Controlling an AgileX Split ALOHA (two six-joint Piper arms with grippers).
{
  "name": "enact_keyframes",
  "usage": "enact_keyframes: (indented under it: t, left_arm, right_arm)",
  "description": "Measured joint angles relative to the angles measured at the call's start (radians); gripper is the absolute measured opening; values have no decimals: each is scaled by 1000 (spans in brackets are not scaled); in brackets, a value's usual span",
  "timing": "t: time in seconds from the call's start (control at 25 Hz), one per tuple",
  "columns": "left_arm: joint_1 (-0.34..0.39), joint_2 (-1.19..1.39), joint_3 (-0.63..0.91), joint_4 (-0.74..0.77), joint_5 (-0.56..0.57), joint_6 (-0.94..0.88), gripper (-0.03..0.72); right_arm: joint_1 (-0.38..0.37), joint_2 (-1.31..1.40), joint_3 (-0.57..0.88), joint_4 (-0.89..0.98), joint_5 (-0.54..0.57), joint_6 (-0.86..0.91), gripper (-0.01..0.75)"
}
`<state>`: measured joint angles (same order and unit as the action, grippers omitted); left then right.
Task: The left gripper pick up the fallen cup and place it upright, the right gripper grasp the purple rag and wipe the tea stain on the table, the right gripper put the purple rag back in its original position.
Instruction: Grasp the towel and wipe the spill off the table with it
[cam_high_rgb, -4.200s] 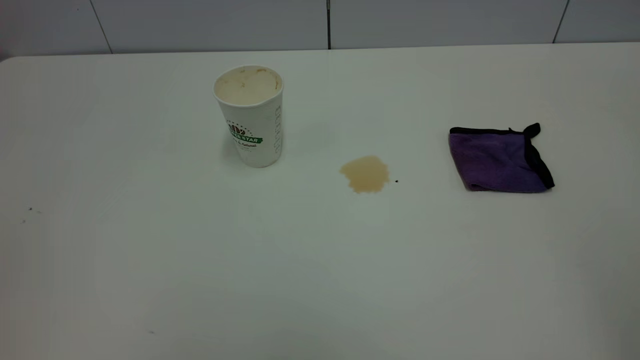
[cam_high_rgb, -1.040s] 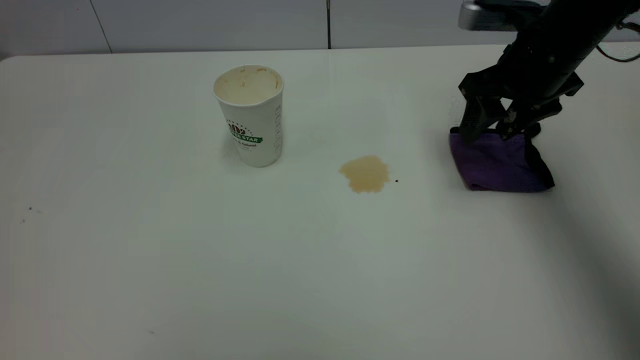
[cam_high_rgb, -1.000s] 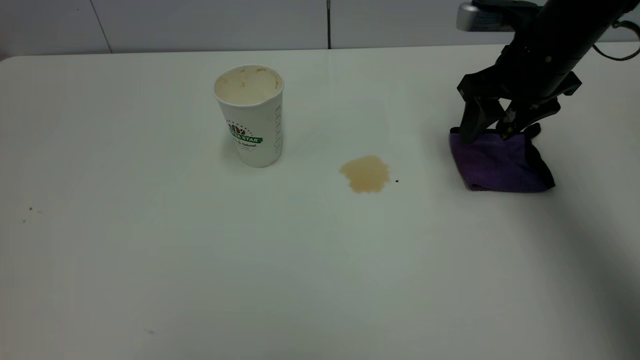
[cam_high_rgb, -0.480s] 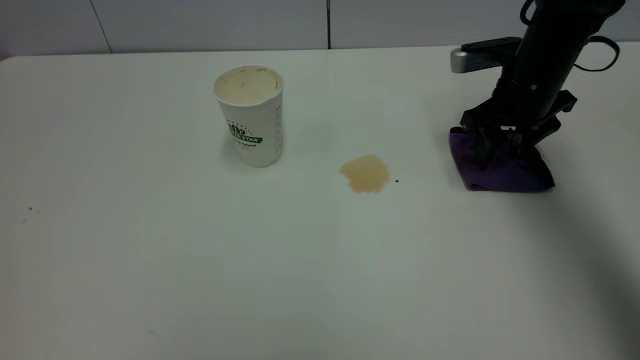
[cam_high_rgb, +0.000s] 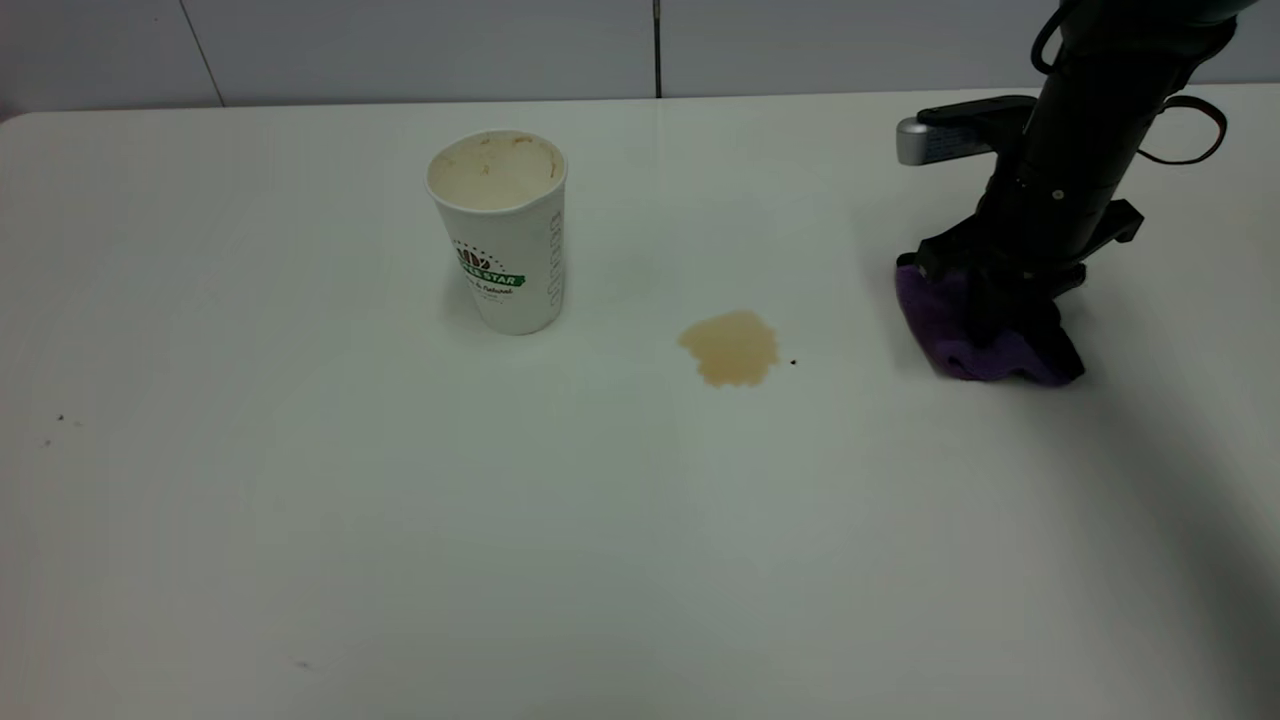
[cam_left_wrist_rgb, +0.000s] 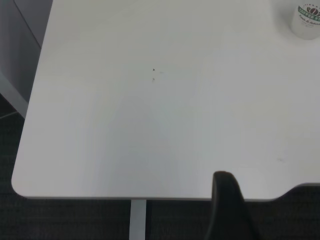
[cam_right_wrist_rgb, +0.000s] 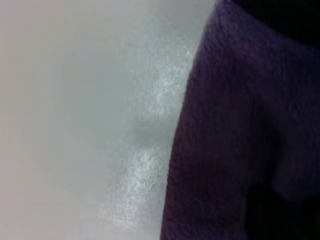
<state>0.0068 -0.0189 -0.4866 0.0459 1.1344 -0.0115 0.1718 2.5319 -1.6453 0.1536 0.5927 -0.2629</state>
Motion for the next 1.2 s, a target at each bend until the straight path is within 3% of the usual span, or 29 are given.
enact_keyframes:
  t: [0.28,0.68,1.0,1.2]
  left_arm:
    - [0,0,0,0,0,0,476]
    - [0,0,0,0,0,0,476]
    - [0,0,0,0,0,0,476]
    - [0,0,0,0,0,0,476]
  right_arm:
    - [99,3,0,59,-76,-55,44]
    - [211,20,-58,65,-80,-61,44]
    - [229,132,-295,84,80,-66,44]
    - [255,150,-334,145,168,-122,44]
